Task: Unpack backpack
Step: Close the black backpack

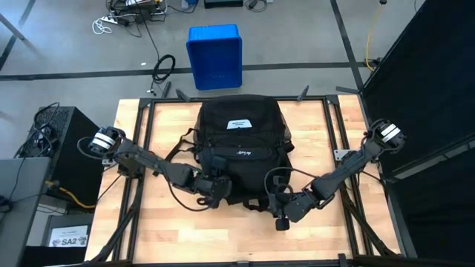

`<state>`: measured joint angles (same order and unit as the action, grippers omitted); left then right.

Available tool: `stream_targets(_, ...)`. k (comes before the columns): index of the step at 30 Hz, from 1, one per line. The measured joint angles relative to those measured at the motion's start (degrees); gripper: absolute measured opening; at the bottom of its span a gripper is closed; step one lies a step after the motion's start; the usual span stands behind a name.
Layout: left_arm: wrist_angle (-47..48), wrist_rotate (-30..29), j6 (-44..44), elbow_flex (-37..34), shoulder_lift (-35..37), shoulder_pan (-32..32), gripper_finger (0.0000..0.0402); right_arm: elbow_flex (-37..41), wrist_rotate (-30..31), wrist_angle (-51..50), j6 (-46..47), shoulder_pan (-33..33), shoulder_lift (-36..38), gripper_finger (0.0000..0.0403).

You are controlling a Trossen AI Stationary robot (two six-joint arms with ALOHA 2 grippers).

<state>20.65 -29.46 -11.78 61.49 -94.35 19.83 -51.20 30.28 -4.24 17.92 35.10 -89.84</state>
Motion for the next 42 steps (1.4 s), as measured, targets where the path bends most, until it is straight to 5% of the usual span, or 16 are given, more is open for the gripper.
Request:
stream_targets(9,13.5,-0.9,-2.0,6.7,0.0,-1.3,0.0059,0.0,-0.1,-0.1,-1.5,-2.3,0.0,0.0150)
stream_targets(14,21.7,6.3,0.8,13.9,0.2,-1.1,0.0059,0.0,-0.2,0.0,-1.6,-2.3,0.0,0.0161)
stream_targets(19,22.5,14.3,0.2,14.8,0.2,-1.0,0.0059,0.0,-0.3,0.0,-1.6,-2.3,0.0,0.0175)
stream_targets(30,20.6,21.0,4.4,14.7,-0.5,0.8,0.0059,0.0,-0.4,0.1,-1.5,-2.9,0.0,0.0203)
stream_targets(42,19.5,30.4,8.4,14.7,-4.6,1.0,0.0059,0.0,-0.3,0.5,-2.0,-3.0,0.0,0.0192)
